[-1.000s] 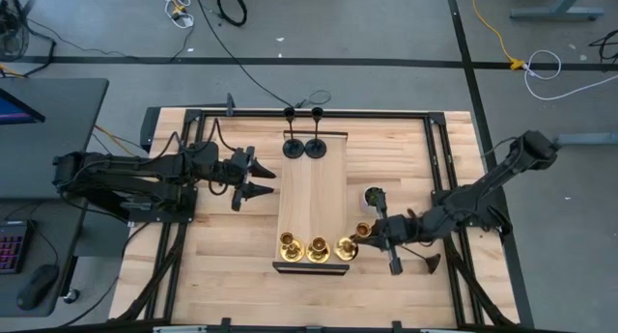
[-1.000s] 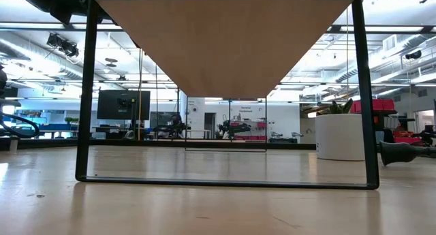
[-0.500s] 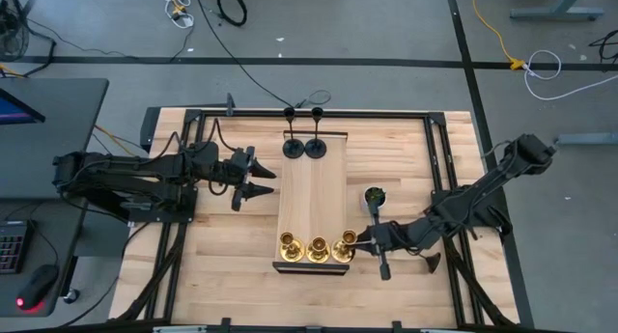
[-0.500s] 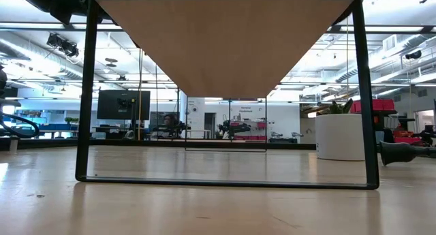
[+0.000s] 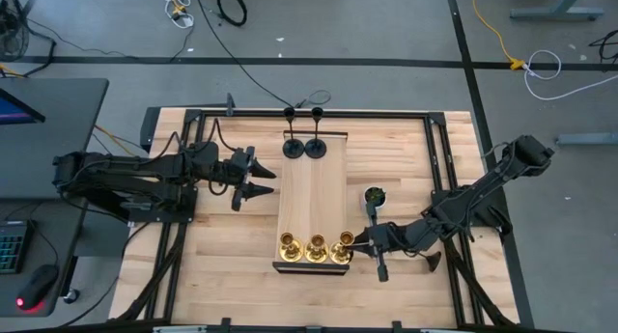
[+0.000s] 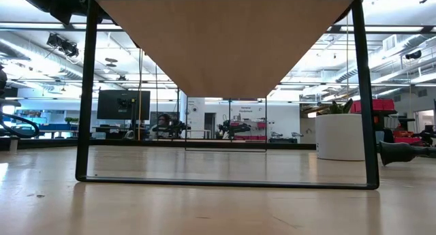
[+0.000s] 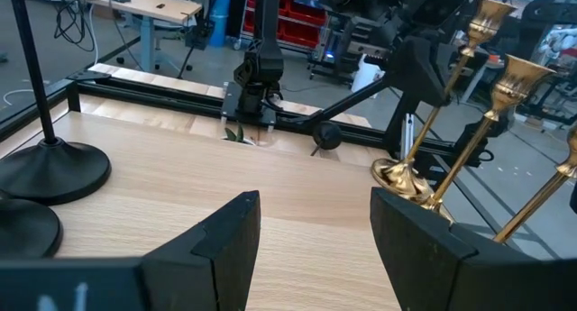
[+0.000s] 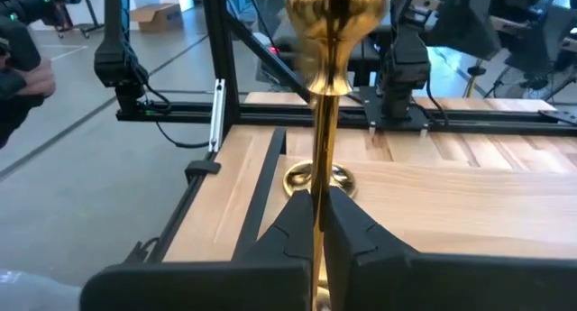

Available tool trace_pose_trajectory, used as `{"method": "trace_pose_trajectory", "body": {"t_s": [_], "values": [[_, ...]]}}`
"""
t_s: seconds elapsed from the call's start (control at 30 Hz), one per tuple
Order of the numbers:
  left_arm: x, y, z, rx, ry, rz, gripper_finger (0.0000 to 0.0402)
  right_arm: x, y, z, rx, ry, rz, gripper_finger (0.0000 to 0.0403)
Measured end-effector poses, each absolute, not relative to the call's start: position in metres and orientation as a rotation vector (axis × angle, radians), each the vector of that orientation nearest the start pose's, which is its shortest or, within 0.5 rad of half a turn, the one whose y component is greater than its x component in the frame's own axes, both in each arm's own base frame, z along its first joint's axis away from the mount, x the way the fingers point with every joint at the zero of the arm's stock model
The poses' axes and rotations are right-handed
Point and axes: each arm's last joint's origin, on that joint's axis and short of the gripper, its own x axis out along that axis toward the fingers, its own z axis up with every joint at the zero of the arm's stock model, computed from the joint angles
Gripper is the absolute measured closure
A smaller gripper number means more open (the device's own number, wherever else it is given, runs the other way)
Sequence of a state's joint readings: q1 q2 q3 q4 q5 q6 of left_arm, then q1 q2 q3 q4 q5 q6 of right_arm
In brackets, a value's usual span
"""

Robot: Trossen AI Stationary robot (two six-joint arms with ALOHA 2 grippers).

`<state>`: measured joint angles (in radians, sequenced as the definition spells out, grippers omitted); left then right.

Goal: Pick & Place candle stick holders
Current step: Put the gold candle holder on the shelf aligned with the other gold candle holders, then put the black candle holder on the shelf aligned with the other black candle holders

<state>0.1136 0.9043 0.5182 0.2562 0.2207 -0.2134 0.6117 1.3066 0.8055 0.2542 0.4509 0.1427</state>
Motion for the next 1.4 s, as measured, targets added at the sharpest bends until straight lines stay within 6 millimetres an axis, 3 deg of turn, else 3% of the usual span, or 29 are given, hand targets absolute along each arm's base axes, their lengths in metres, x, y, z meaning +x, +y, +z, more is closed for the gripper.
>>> {"method": "trace_pose_trajectory", "body": {"t_s": [0.3,0.97,1.4], "values": [[0.2009,0.0166,0.2619,-0.235,0.139,-0.093,0.0191,0.2450,0.1570,0.2685,0.015,0.205,0.169,0.0402],[0.2010,0.0165,0.2619,-0.235,0.139,-0.093,0.0191,0.2445,0.1569,0.2667,-0.028,0.217,0.173,0.0353],[0.2009,0.0166,0.2619,-0.235,0.139,-0.093,0.0191,0.2372,0.1515,0.2749,-0.038,0.216,0.172,0.0246]]}}
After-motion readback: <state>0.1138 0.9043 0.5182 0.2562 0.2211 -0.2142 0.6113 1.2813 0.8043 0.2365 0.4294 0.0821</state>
